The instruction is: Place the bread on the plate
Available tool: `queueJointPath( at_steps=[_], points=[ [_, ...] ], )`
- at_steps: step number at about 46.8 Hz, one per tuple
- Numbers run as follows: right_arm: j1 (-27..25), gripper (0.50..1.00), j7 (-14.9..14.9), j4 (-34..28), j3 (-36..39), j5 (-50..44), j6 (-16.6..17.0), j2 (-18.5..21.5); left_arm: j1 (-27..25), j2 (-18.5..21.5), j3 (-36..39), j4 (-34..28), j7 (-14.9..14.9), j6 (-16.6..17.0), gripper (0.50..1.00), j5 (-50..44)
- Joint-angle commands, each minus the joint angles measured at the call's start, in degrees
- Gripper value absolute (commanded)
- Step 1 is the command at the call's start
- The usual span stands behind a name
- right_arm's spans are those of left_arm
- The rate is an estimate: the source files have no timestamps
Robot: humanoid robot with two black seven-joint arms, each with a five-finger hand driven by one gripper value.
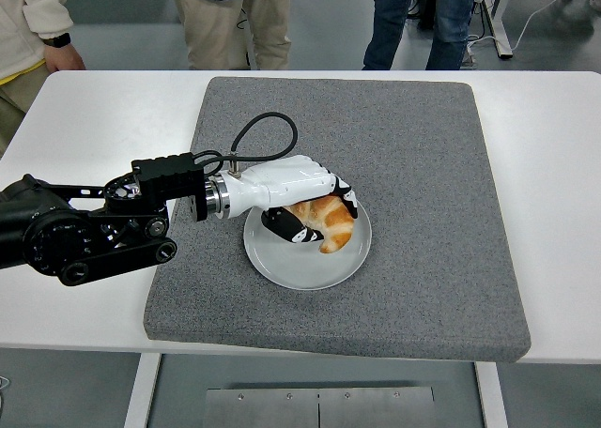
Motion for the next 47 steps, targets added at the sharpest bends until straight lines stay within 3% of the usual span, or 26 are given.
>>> queueJointPath(
  at_steps=[1,18,47],
  points=[
    [0.0,1.000,0.0,0.0,0.0,0.0,0.1,0.0,0.8,-0.9,0.0,1.4,0.0,0.0,0.500,1.1],
    [0.0,1.000,0.0,0.0,0.0,0.0,0.0,0.0,3.4,-2.5,0.1,5.3,-0.2,1.5,0.500,3.2],
    [0.0,1.000,0.0,0.0,0.0,0.0,0.1,0.0,4.4,-2.6,-0.3,5.8,-0.7,1.7,0.500,2.8]
  ],
)
